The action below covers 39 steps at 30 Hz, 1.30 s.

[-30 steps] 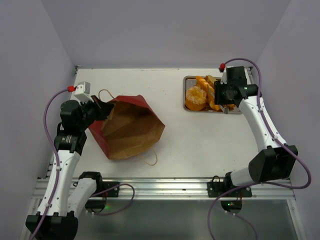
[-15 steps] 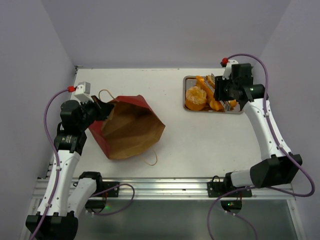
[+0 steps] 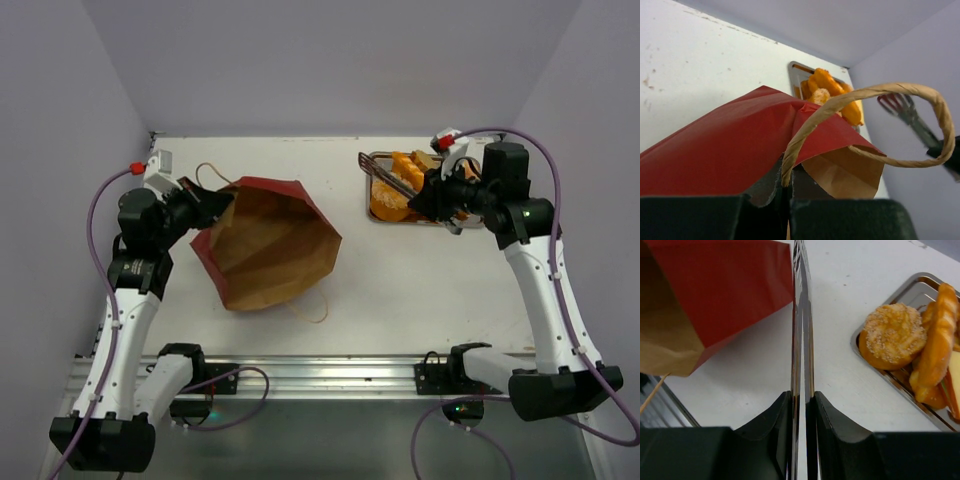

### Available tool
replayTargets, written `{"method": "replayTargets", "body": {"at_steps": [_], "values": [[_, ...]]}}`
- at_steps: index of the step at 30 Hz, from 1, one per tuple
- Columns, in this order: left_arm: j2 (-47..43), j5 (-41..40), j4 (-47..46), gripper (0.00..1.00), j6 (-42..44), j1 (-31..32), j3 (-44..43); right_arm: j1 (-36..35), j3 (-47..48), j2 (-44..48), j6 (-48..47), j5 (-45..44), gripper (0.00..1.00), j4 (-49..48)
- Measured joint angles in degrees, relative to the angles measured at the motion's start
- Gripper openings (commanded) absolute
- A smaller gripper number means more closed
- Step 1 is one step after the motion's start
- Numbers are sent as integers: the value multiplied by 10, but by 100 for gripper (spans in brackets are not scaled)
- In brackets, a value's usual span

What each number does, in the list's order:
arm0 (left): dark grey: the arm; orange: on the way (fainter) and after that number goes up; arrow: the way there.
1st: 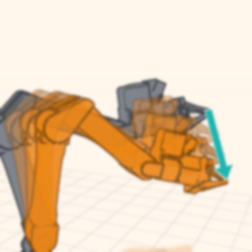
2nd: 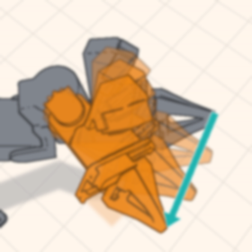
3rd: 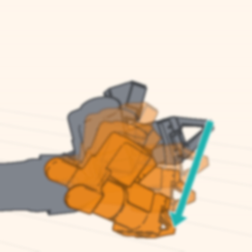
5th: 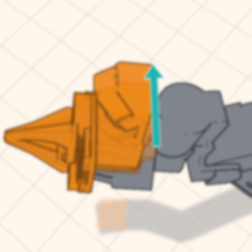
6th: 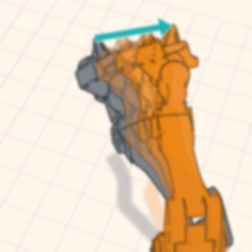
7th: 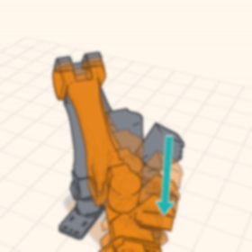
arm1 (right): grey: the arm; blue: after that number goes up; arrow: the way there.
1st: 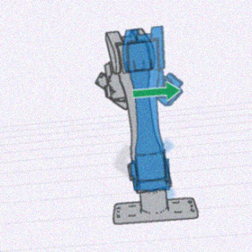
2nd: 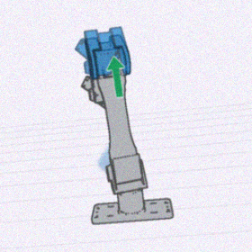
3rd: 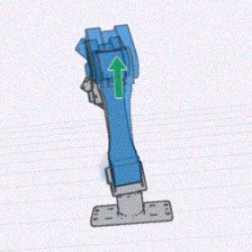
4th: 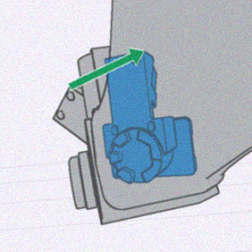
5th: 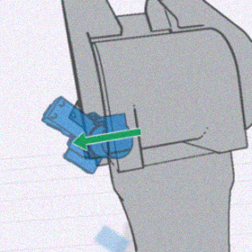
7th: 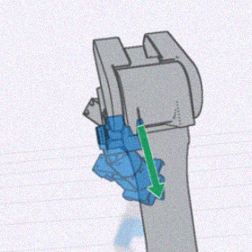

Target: Take the fake bread out of the paper bag

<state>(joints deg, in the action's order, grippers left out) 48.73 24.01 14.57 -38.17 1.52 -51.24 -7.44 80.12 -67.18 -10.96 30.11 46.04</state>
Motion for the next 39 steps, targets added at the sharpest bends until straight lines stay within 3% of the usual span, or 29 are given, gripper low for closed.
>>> {"method": "replayTargets", "body": {"at_steps": [10,17,20,26,27,30,35,39], "values": [[98,-46,-1,0,-218,-8,-78,0,-85,53,-13,106,21,-44],[201,-49,23,5,-275,-81,-113,0,-114,104,-7,115,21,-73],[267,-23,0,13,-276,-105,-112,0,-118,119,-7,113,20,-80],[371,50,-24,48,-239,-130,-118,0,-128,134,-11,102,21,-82],[380,67,-26,72,-226,-133,-123,0,-129,135,-13,101,21,-81],[380,83,-25,95,-188,-139,-146,0,-131,133,-23,99,21,-76],[365,73,-1,100,-98,-141,-235,0,-137,122,-57,99,21,-53],[318,62,6,100,-51,-143,-245,0,-150,108,-95,96,22,-22]]}}
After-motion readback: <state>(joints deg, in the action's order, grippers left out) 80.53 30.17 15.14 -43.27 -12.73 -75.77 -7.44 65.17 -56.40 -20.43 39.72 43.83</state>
